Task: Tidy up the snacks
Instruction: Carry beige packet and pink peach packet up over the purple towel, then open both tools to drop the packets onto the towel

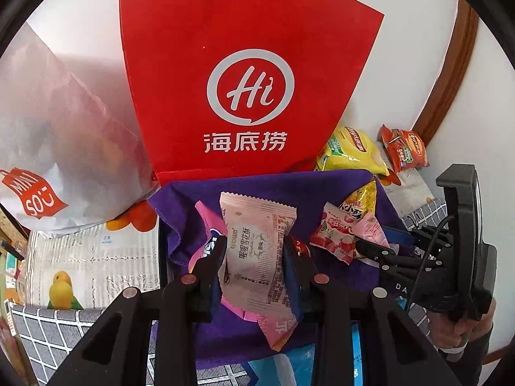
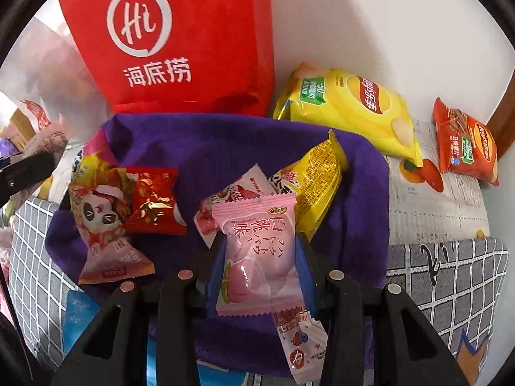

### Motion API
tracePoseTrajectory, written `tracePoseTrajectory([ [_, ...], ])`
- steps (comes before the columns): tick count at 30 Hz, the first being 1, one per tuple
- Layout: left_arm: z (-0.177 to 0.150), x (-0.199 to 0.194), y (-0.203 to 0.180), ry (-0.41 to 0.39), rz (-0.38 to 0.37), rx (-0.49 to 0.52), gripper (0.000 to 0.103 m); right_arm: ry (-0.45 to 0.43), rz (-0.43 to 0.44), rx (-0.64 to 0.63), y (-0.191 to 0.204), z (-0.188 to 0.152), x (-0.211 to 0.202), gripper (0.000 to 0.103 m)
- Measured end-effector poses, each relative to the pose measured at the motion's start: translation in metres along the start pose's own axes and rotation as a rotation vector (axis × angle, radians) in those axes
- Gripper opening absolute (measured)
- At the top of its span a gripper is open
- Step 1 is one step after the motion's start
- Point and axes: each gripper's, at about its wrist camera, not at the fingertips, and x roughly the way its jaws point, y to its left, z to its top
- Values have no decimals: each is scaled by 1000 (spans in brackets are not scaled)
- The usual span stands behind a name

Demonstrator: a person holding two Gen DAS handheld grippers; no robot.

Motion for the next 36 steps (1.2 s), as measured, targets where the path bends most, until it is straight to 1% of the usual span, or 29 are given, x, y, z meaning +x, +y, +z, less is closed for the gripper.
tracePoseTrajectory([
  [9, -1, 5, 2, 20, 7, -11, 31, -28, 14, 11, -2, 1, 0, 43],
  [11, -1, 5, 1, 23, 8, -9, 31, -40, 29, 17, -1, 2, -4, 51],
  [16, -2, 9, -1, 35, 9, -5, 31, -88, 61, 27, -2, 4, -21, 57],
  [22, -5, 19, -8, 77, -15, 2, 31, -136, 63, 38, -6, 6, -44, 58],
  [27, -10, 28, -15, 115, -7, 18, 32, -177, 62, 43, -10, 6, -59, 59],
  [31, -12, 30, -21, 119, 1, 36, 33, -187, 59, 41, -12, 6, -64, 59],
  [36, -11, 29, -24, 114, -19, 37, 33, -193, 42, 42, -14, 4, -68, 59],
])
